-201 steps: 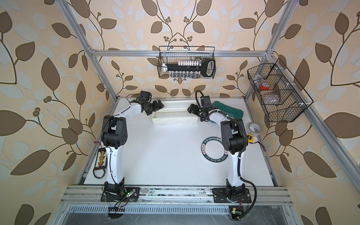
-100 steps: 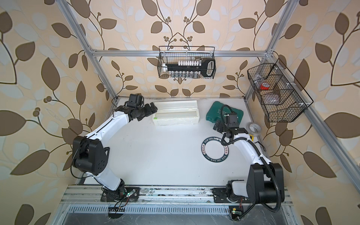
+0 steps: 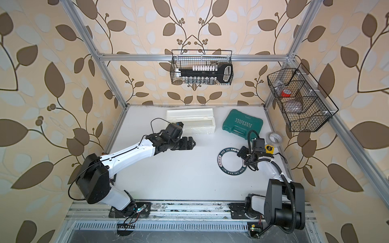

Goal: Wrap the plate with plastic wrap
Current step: Move the plate to the center of the board.

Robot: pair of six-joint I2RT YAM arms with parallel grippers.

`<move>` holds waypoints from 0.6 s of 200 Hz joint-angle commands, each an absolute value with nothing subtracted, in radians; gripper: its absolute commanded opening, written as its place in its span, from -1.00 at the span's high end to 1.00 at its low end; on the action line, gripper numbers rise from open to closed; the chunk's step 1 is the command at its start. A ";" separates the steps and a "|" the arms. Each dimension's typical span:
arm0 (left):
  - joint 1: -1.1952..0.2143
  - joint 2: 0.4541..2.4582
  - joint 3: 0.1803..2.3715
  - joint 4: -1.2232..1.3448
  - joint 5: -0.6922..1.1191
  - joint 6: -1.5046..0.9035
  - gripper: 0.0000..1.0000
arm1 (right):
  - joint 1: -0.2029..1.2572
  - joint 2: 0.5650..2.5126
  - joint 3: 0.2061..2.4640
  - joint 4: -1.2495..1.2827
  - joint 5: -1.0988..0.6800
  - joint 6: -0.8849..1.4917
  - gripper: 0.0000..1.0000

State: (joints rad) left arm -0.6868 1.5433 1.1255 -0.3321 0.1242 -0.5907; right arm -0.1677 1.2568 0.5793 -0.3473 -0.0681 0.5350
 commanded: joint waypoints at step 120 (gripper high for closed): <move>-0.640 1.478 0.993 -0.383 0.041 -0.707 -0.72 | 0.373 1.504 0.762 -0.293 -0.009 0.673 -0.92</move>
State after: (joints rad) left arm -0.6640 1.5444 1.0424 -0.3256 0.0689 -0.6651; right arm 0.2665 1.4593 0.6949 -0.2760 -0.0177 0.5854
